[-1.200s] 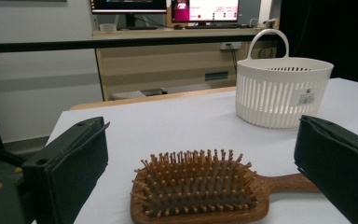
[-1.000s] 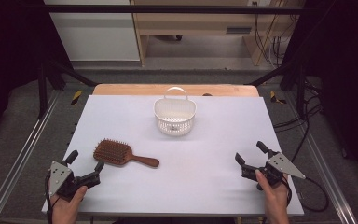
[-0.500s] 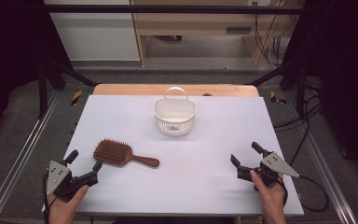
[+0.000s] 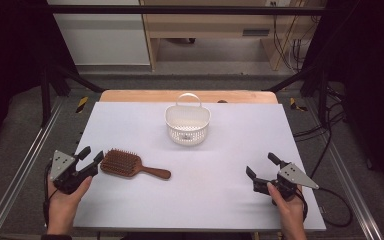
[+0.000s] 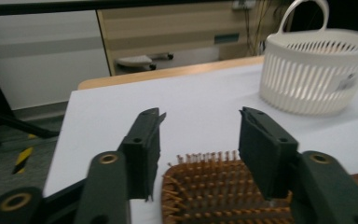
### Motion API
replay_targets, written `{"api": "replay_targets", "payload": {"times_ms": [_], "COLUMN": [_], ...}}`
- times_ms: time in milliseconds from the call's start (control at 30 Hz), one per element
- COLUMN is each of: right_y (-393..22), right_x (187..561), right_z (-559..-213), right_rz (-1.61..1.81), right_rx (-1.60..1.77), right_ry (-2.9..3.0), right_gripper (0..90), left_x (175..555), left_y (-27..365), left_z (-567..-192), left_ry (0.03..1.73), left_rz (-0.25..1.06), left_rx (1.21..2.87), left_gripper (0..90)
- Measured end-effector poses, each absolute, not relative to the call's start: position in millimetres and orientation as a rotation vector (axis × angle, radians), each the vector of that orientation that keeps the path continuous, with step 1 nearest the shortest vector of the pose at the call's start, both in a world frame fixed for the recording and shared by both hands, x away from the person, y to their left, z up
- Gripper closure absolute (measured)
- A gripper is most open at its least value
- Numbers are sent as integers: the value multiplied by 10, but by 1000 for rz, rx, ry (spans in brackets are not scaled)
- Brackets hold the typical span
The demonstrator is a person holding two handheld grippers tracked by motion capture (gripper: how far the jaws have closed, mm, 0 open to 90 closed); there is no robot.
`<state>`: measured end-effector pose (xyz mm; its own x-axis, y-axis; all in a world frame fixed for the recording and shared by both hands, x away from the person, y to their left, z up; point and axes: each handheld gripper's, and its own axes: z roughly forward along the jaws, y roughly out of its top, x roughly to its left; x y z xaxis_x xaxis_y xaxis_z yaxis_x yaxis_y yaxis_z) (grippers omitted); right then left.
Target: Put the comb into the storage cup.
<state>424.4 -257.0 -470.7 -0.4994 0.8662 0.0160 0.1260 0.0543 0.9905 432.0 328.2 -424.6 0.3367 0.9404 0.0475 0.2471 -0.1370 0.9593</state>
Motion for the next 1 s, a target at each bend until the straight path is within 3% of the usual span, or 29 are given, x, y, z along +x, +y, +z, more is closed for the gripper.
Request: {"api": "replay_targets", "payload": {"times_ms": [267, 467, 1000], "right_y": [-2539, -2533, -2531], "right_x": [4242, 4240, 4229], "right_z": [-4699, -4709, -4687], "right_rz": [1508, 1507, 1505], "right_rx": [986, 991, 982], "right_ry": [1714, 1724, 1713], "right_gripper": [71, 76, 88], "left_x": [4565, 4725, 4984], "left_y": [3285, 3338, 3475], "left_z": [-4253, -4273, -4519], "left_ry": [1120, 1158, 1315], "left_rz": [817, 760, 638], "left_rx": [1768, 1801, 1914], "left_gripper": [762, 881, 899]}}
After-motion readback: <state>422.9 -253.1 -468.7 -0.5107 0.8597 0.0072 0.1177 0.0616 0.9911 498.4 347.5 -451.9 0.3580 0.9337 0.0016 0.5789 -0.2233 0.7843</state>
